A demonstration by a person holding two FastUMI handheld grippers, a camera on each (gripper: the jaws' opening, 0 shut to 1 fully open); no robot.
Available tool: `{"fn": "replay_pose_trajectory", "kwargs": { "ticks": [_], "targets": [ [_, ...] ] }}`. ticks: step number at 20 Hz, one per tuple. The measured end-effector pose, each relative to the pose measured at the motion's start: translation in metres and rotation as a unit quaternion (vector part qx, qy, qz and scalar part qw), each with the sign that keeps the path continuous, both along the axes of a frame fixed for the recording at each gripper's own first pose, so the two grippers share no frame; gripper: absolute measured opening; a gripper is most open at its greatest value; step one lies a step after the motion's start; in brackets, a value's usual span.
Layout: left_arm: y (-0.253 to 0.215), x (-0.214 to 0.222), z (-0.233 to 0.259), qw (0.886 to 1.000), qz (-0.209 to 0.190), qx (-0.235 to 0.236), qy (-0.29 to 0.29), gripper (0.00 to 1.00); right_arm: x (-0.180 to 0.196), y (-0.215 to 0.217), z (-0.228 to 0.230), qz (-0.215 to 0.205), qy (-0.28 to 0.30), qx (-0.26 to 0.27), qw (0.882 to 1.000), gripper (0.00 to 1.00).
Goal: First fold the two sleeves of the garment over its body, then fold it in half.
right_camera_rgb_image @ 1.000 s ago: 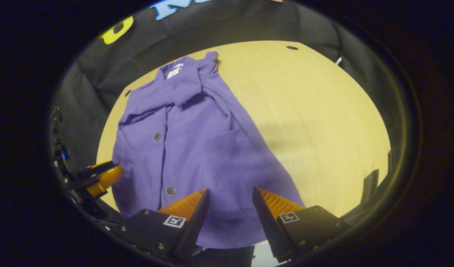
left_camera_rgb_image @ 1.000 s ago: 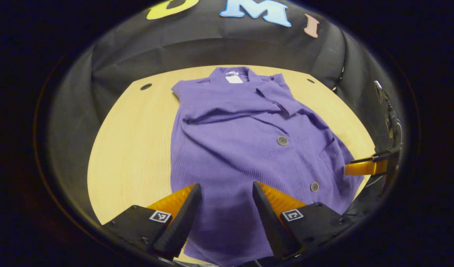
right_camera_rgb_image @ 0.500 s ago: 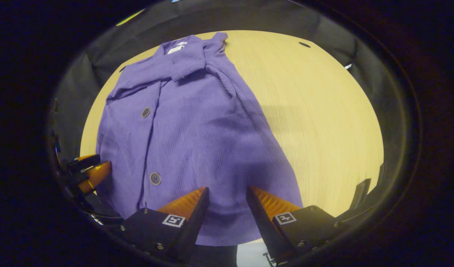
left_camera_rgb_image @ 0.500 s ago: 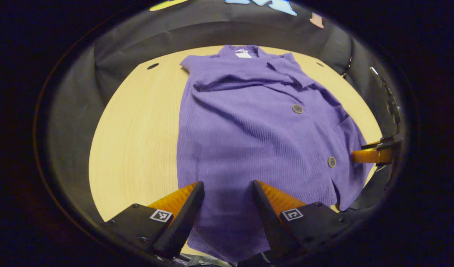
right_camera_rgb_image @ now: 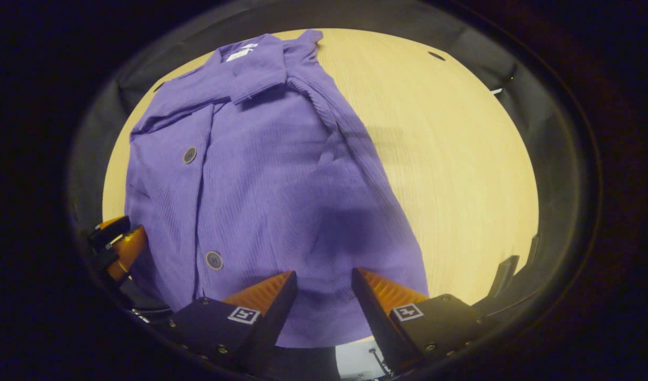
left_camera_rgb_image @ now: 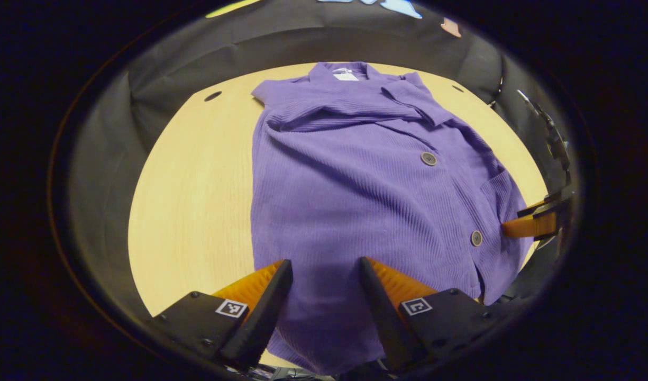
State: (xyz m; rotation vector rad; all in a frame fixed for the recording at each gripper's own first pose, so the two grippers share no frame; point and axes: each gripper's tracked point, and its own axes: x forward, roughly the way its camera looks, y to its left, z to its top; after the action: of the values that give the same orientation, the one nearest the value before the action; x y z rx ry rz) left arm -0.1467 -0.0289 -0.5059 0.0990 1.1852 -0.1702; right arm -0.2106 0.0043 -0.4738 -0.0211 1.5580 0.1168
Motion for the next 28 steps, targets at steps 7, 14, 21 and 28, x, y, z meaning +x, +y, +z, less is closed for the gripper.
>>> {"fn": "replay_pose_trajectory", "kwargs": {
  "ticks": [7, 14, 21, 28],
  "targets": [
    [0.001, 0.021, -0.002, 1.0, 0.002, -0.002, -0.003, 0.28, 0.006, 0.011, 0.0, -0.024, 0.013, -0.002, 1.0, 0.37],
    [0.001, 0.026, -0.002, 1.0, 0.019, -0.007, -0.008, 0.07, 0.009, 0.017, 0.001, -0.038, -0.006, 0.004, 0.999, 0.01],
    [-0.001, 0.041, 0.02, 0.998, 0.043, -0.042, -0.011, 0.07, 0.027, 0.03, 0.017, -0.07, -0.018, 0.045, 0.996, 0.01],
    [-0.014, 0.108, 0.078, 0.993, 0.051, -0.07, -0.078, 0.07, 0.115, 0.049, 0.067, -0.063, -0.101, 0.081, 0.99, 0.01]
  ]
}}
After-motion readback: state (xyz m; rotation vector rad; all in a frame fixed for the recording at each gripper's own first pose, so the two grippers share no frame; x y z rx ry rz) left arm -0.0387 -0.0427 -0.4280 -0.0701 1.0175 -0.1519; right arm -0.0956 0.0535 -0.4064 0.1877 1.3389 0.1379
